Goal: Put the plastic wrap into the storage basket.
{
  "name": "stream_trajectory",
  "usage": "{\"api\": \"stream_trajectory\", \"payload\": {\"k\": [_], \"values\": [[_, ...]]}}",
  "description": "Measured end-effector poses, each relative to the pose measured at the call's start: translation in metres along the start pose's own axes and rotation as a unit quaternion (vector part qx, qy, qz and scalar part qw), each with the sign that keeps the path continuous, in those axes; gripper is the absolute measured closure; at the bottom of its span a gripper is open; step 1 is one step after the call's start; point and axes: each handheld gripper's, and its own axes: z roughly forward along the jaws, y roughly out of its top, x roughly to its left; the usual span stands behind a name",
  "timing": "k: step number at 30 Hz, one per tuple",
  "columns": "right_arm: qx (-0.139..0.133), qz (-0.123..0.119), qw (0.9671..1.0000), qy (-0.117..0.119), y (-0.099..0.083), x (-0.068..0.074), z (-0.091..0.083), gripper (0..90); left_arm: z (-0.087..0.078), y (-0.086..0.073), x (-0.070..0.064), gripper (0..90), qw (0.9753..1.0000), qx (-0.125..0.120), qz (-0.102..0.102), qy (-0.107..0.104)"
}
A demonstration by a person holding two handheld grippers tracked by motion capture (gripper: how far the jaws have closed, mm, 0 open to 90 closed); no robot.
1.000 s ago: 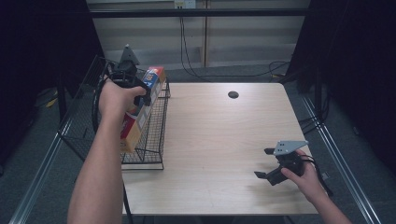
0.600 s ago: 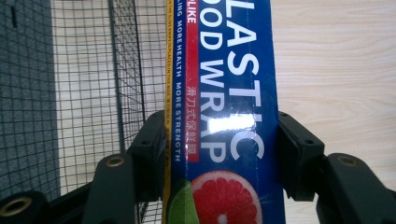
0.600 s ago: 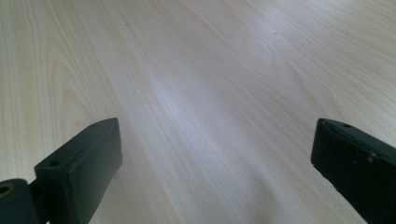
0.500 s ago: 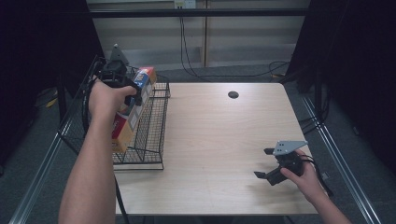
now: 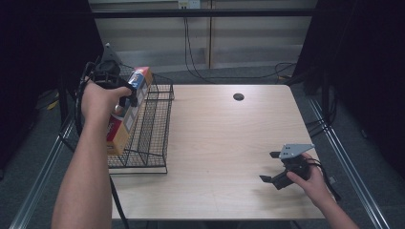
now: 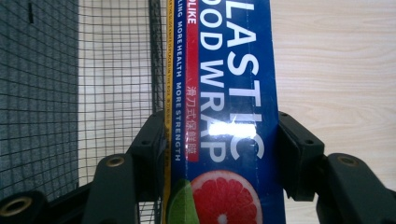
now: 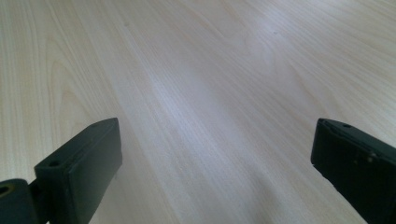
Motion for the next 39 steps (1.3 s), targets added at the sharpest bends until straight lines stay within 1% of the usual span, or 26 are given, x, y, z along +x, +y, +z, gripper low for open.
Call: {"api": "stream_trajectory", "payload": {"k": [2,3,4,6,9,10,11,14,15,18,19,20,22,23,24,25,27,28,30,32,35,36,37,38,39], "values": [[0.0,-0.001,1.0,0.001,0.0,0.0,0.0,1.9,-0.001,0.0,0.002,44.0,1.0,-0.002,-0.001,0.002],[0.0,-0.001,1.0,0.001,0.0,0.0,0.0,1.9,-0.001,-0.001,0.002,44.0,1.0,-0.004,-0.005,0.002],[0.0,-0.001,1.0,0.001,0.0,0.0,0.0,1.9,-0.002,0.0,0.004,44.1,1.0,-0.005,-0.003,0.003],[0.0,-0.001,1.0,-0.001,0.0,0.0,0.0,1.9,-0.004,0.0,0.005,44.1,1.0,-0.005,-0.005,0.004],[-0.001,0.0,1.0,0.001,0.0,0.0,0.0,1.9,-0.006,-0.001,0.007,44.1,0.9999,-0.008,-0.014,0.004],[-0.001,0.0,1.0,0.001,0.0,0.0,0.0,1.9,-0.006,-0.001,0.007,44.1,0.9999,-0.008,-0.014,0.004],[0.0,-0.001,1.0,0.002,0.0,0.0,0.0,1.9,-0.007,0.0,0.008,44.1,0.9999,-0.008,-0.009,0.005],[0.0,0.001,1.0,0.002,0.0,0.0,0.0,1.9,-0.009,0.0,0.009,44.1,0.9999,-0.008,-0.009,0.007],[-0.001,0.0,1.0,0.0,0.0,0.0,0.0,1.9,-0.01,0.0,0.01,44.1,0.9999,-0.008,-0.013,0.006],[-0.001,0.0,1.0,-0.001,0.0,0.0,0.0,1.9,-0.011,0.0,0.012,44.1,0.9999,-0.007,-0.012,0.008],[-0.001,0.0,1.0,0.0,0.0,0.0,0.0,1.9,-0.011,0.0,0.011,44.1,0.9997,-0.009,-0.02,0.007],[-0.001,0.0,1.0,0.0,0.0,0.0,0.0,1.9,-0.012,0.0,0.013,44.1,0.9998,-0.009,-0.014,0.008],[-0.001,-0.001,1.0,0.0,0.0,0.0,0.0,1.9,-0.013,0.0,0.014,44.0,0.9997,-0.01,-0.018,0.011],[0.0,-0.001,1.0,0.0,0.0,0.0,0.0,1.9,-0.014,0.0,0.015,44.0,0.9998,-0.009,-0.015,0.009],[0.0,-0.001,1.0,0.0,0.0,0.0,0.0,1.9,-0.014,0.0,0.014,44.0,0.9997,-0.011,-0.021,0.009],[0.0,0.001,1.0,0.001,0.0,0.0,0.0,1.9,-0.014,0.0,0.016,44.1,0.9997,-0.011,-0.019,0.01],[-0.001,0.0,1.0,0.001,0.0,0.0,0.0,1.9,-0.015,0.0,0.016,44.1,0.9996,-0.012,-0.025,0.009],[-0.001,-0.001,1.0,0.0,0.0,0.0,0.0,1.9,-0.015,0.0,0.018,44.0,0.9997,-0.011,-0.017,0.011],[0.0,-0.001,1.0,0.0,0.0,0.0,0.0,1.9,-0.015,0.0,0.018,44.1,0.9996,-0.011,-0.024,0.011],[-0.001,0.0,1.0,-0.001,0.0,0.0,0.0,1.9,-0.016,-0.001,0.02,44.1,0.9996,-0.011,-0.022,0.012],[-0.001,0.0,1.0,0.0,0.0,0.0,0.0,1.9,-0.016,-0.001,0.022,44.1,0.9996,-0.01,-0.023,0.013],[-0.001,-0.001,1.0,-0.001,0.0,0.0,0.0,1.9,-0.016,-0.001,0.022,44.1,0.9994,-0.01,-0.032,0.012],[-0.001,-0.001,1.0,-0.001,0.0,0.0,0.0,1.9,-0.016,-0.001,0.024,44.1,0.9996,-0.009,-0.024,0.014],[0.0,-0.002,1.0,0.0,0.0,0.0,0.0,2.0,-0.016,-0.002,0.024,44.1,0.9993,-0.01,-0.032,0.014],[0.001,-0.002,1.0,0.0,0.0,0.0,0.0,2.1,-0.017,-0.002,0.025,44.1,0.9993,-0.012,-0.032,0.013]]}}
